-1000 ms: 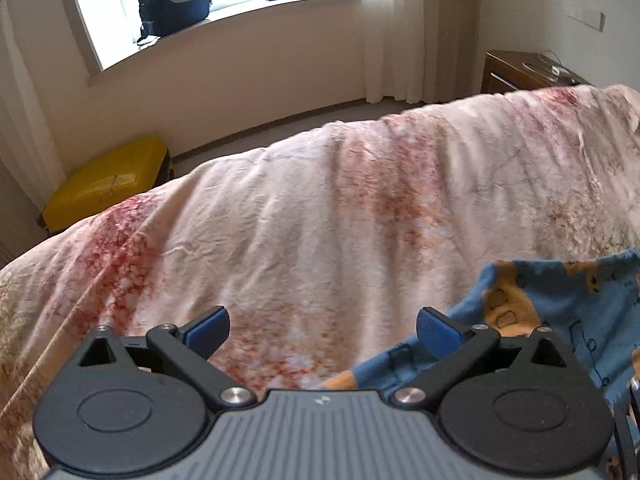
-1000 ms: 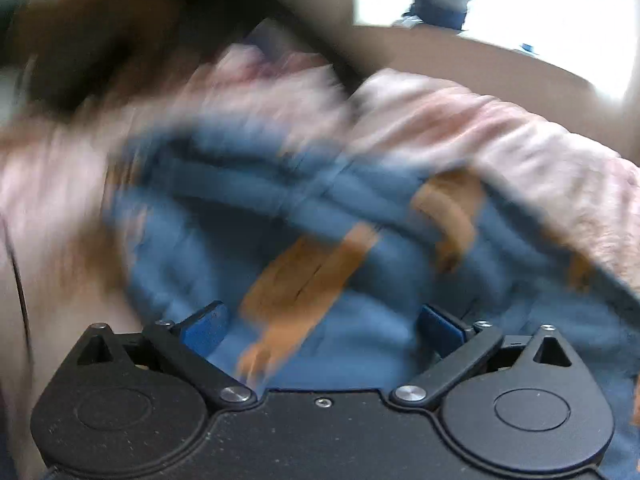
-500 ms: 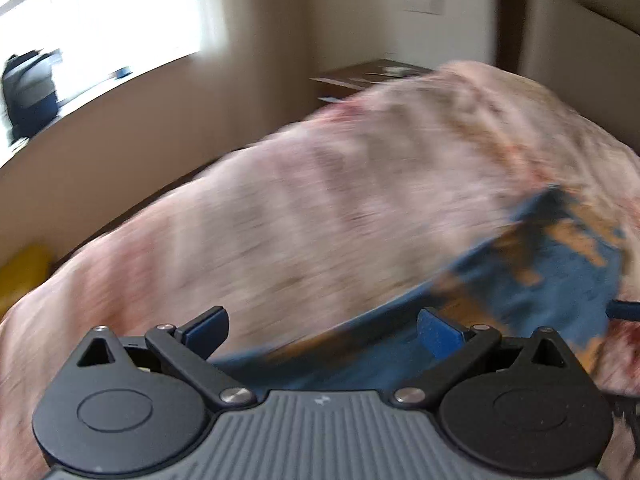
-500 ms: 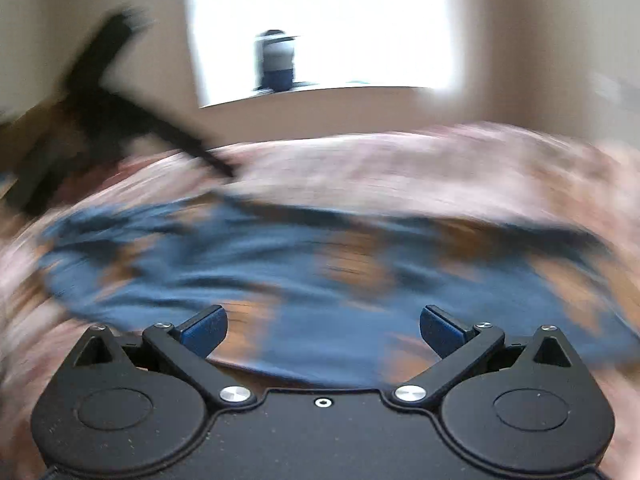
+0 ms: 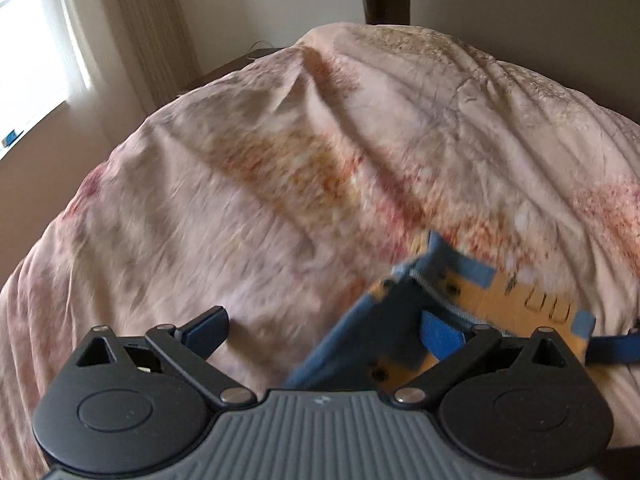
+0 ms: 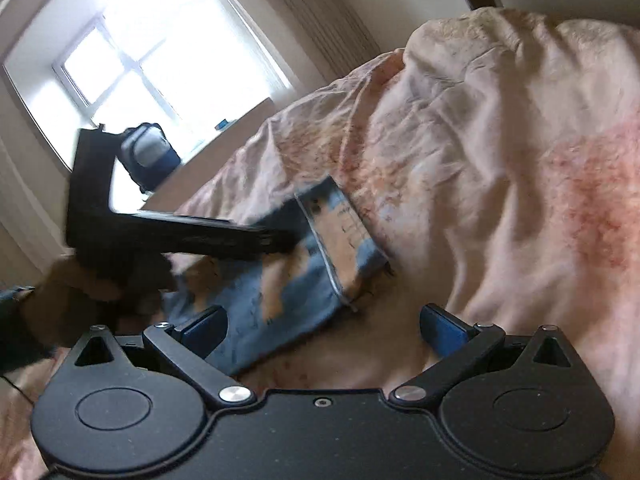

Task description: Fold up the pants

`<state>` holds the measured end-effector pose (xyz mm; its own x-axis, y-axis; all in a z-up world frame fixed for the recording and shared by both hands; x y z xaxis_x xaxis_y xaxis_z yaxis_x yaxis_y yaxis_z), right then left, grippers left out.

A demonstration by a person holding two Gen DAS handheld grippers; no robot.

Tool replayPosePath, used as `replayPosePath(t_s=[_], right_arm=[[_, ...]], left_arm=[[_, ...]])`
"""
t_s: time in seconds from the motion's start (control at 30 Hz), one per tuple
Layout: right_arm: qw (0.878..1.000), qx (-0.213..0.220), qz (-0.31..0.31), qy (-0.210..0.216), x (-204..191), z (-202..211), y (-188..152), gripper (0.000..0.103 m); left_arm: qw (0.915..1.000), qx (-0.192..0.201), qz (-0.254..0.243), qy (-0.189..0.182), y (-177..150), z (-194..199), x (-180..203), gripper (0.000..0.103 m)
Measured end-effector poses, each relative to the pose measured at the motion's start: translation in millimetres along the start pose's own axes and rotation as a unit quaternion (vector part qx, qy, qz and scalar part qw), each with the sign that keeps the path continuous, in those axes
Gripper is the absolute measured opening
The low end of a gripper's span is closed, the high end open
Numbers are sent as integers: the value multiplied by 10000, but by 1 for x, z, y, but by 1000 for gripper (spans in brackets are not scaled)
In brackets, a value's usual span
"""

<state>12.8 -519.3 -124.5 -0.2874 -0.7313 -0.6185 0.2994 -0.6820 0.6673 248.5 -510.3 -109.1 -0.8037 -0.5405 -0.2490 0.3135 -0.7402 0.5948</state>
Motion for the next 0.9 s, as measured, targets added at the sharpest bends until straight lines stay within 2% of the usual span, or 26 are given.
replayPosePath(t_s=[0.17, 0.23, 0.33, 0.43, 0.5, 0.57, 0.63, 0.7, 0.73, 0.77, 0.8, 0.87, 0.9], right_arm=[[9987, 222, -356, 304, 6, 2, 9, 103], [9987, 242, -366, 246, 7, 1, 9, 102], [9990, 278, -346, -46, 8, -1, 11, 95], [9981, 362, -432, -231, 10, -1, 13, 78], [9958, 437, -591, -541, 17, 0, 16, 47], [9945, 484, -653, -657, 20, 1, 17, 34], [9946, 526, -578, -690, 19, 1, 17, 29], [9913, 566, 498, -1081, -6, 2, 15, 21], [9913, 566, 498, -1081, -6, 2, 15, 18], [9847, 548, 1072, -1257, -19, 0, 13, 18], [9679, 483, 1972, -1485, -40, -6, 6, 18], [9489, 426, 2677, -1618, -58, -12, -1, 18], [9421, 392, 2884, -1666, -64, -15, -4, 17]], left_arm=[[9997, 37, 171, -141, 13, 11, -4, 103], [9989, 93, 377, -274, 19, 18, -4, 103], [9953, 61, 793, -555, 24, 31, -2, 103], [9908, -33, 1040, -862, 22, 44, 3, 103], [9886, -97, 1093, -1033, 23, 51, 7, 103], [9847, -168, 1207, -1242, 24, 60, 8, 102], [9792, -190, 1410, -1444, 25, 67, 6, 102], [9724, -222, 1675, -1606, 26, 72, 3, 102], [9679, -242, 1838, -1699, 27, 74, 0, 102], [9631, -273, 1988, -1793, 27, 75, -2, 102], [9588, -322, 2099, -1885, 28, 75, -3, 102], [9538, -465, 2181, -2015, 27, 75, -3, 102], [9546, -538, 2132, -2011, 26, 73, -2, 102]])
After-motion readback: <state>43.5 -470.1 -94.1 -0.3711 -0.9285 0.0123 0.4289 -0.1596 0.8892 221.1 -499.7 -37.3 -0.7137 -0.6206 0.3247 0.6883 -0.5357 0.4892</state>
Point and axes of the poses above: each gripper's, at about its wrist camera, not at the fingertips, and z roughly against the way its jaws point, x to its right, y to its top, the point moved 8 cm from there along -z, roughly the way its jaws point, and after that the axes turned 7 degrees about y, right-handed, at the moved point
